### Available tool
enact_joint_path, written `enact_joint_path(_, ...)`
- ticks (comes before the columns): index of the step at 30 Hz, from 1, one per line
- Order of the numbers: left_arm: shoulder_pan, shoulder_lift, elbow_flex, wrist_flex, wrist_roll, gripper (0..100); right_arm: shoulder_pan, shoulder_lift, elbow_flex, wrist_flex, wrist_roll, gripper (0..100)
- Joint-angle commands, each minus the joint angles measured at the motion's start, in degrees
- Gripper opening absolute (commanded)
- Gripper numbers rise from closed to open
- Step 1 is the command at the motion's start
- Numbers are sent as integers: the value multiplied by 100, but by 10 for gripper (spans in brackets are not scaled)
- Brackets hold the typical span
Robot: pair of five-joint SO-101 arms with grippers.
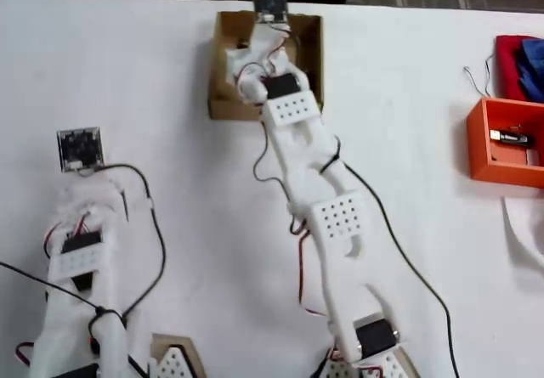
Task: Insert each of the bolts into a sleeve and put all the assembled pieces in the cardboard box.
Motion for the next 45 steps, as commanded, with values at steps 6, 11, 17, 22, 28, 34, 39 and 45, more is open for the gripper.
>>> enact_joint_path(6,105,-88,-31,-123,0,30,-57,-92,229,-365,352,19)
enact_joint_path(11,105,-88,-31,-123,0,30,-57,-31,273,-374,352,19)
enact_joint_path(17,105,-88,-31,-123,0,30,-48,295,220,-356,352,19)
enact_joint_path(22,105,-88,-31,-123,0,30,-48,356,220,-391,352,19)
enact_joint_path(28,105,-88,-31,-123,0,30,-48,382,211,-409,352,19)
enact_joint_path(34,105,-88,-31,-114,0,30,-57,382,220,-453,343,19)
enact_joint_path(39,105,-88,-31,-97,0,30,-66,462,220,-453,316,19)
enact_joint_path(45,105,-88,-22,-88,0,30,-48,514,220,-470,97,19)
